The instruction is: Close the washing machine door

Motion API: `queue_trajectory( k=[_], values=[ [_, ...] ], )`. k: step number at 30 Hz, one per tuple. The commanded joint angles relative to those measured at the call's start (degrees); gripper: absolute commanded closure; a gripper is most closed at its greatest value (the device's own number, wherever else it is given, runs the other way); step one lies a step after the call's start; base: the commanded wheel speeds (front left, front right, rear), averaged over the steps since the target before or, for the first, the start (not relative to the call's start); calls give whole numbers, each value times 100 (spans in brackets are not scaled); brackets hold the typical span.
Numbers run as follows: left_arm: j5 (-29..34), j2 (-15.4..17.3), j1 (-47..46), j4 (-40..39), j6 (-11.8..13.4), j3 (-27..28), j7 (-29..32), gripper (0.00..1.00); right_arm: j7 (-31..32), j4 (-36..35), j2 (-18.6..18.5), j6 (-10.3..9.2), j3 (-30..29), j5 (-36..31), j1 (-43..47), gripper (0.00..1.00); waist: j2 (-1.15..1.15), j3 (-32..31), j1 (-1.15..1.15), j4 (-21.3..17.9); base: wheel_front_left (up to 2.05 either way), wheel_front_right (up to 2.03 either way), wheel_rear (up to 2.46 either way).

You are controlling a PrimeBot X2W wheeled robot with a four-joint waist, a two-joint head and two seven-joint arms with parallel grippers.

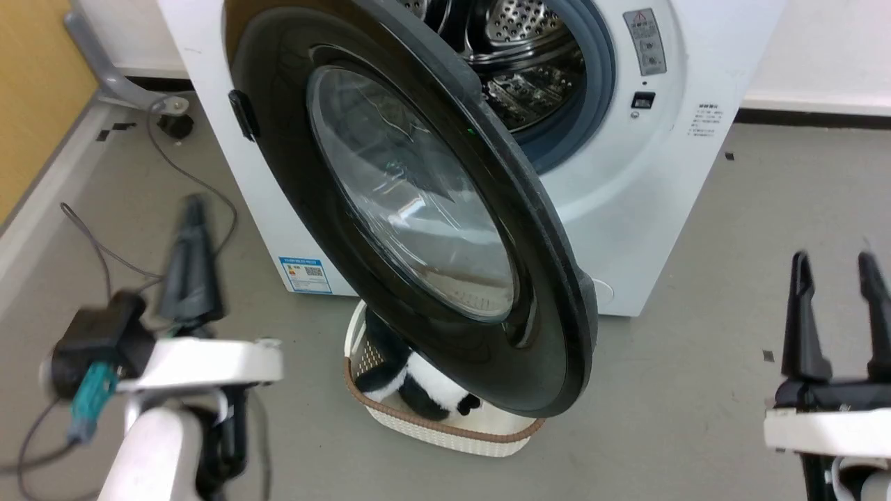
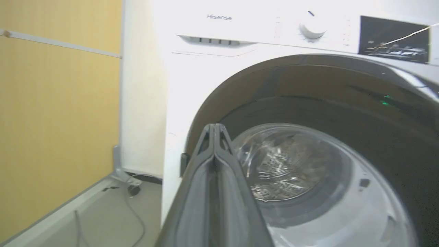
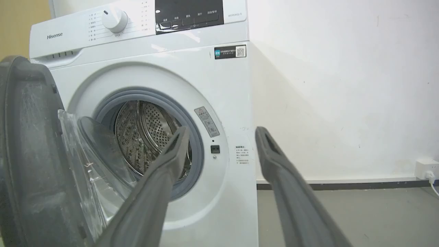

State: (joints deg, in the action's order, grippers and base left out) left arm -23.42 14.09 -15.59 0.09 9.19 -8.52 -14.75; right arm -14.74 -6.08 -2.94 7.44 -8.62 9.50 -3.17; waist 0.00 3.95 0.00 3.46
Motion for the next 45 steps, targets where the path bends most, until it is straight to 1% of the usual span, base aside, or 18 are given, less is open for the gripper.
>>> queue_trajectory(
  k=[1, 5, 9, 10, 11, 14, 16, 17, 18, 22, 26, 29, 33, 35, 40, 43, 45],
  values=[
    [278, -68, 219, -163, 154, 164, -23, 100, -26, -88, 6, 5, -18, -15, -147, 0, 0, -43, 0, 37, 0, 0, 0],
    [1213, 25, 731, -428, 517, 439, -24, 100, -26, -293, 6, 5, 42, -64, -389, 0, 0, -119, 0, 79, 0, 0, 0],
    [1463, -98, 1254, -540, 627, 554, -24, 100, -26, -529, 6, 5, 206, -7, -674, 0, 0, -183, 0, 132, 0, 0, 0],
    [1460, -156, 1372, -558, 635, 588, -24, 85, -26, -601, 6, 5, 284, 12, -739, 0, 0, -195, 0, 146, 0, 0, 0],
    [1484, -180, 1479, -563, 630, 617, -24, 0, -26, -672, 6, 5, 364, 21, -802, 0, 0, -202, 0, 158, 0, 0, 0],
    [1581, -263, 1724, -608, 616, 675, -24, 0, -26, -883, 6, 5, 590, 244, -981, 0, 0, -223, 0, 223, 0, 0, 0],
    [1655, -290, 1827, -644, 569, 686, -24, 0, -26, -992, -43, 5, 845, 421, -1098, 0, 0, -230, 0, 254, 0, 0, 0],
    [1685, -311, 1878, -652, 548, 685, -24, 0, -26, -1052, -101, 5, 988, 504, -1154, 64, 0, -234, 0, 267, 0, 0, 0],
    [1698, -348, 1924, -657, 518, 674, -24, 0, -26, -1113, -172, 5, 1159, 606, -1208, 100, 0, -235, 0, 284, 0, 0, 0],
    [1781, -455, 2032, -647, 364, 576, -25, 0, -26, -1320, -527, 5, 1925, 1012, -1384, 100, 0, -237, 0, 335, 0, 0, 0],
    [1765, -580, 2020, -648, 193, 548, -25, 0, -26, -1405, -955, 5, 2849, 1199, -1500, 100, 0, -224, 0, 354, 0, 0, 0],
    [1788, -640, 1991, -626, 114, 582, -25, 0, -26, -1259, -1296, 5, 3616, 1164, -1559, 100, 0, -212, 0, 335, 0, 0, 0],
    [1858, -700, 1929, -606, 26, 614, -25, 0, -26, -881, -1555, 5, 4449, 1297, -1544, 100, 0, -171, 0, 290, 0, 0, 0],
    [1899, -732, 1901, -610, 2, 621, -25, 0, -26, -665, -1637, 5, 4746, 1336, -1508, 100, 0, -136, 0, 266, 0, 0, 0],
    [1997, -801, 1840, -657, -28, 630, -25, 0, -26, -116, -1763, 5, 5206, 1352, -1347, 100, 0, -27, 0, 197, 0, 0, 0],
    [2037, -832, 1808, -669, -47, 634, -25, 0, -26, 240, -1805, 5, 5166, 1319, -1234, 100, 0, 62, 0, 144, 0, 0, 0],
    [2060, -849, 1775, -676, -51, 648, -25, 0, -26, 464, -1831, 5, 5035, 1245, -1191, 100, 0, 121, 0, 101, 0, 0, 0]
  ],
)
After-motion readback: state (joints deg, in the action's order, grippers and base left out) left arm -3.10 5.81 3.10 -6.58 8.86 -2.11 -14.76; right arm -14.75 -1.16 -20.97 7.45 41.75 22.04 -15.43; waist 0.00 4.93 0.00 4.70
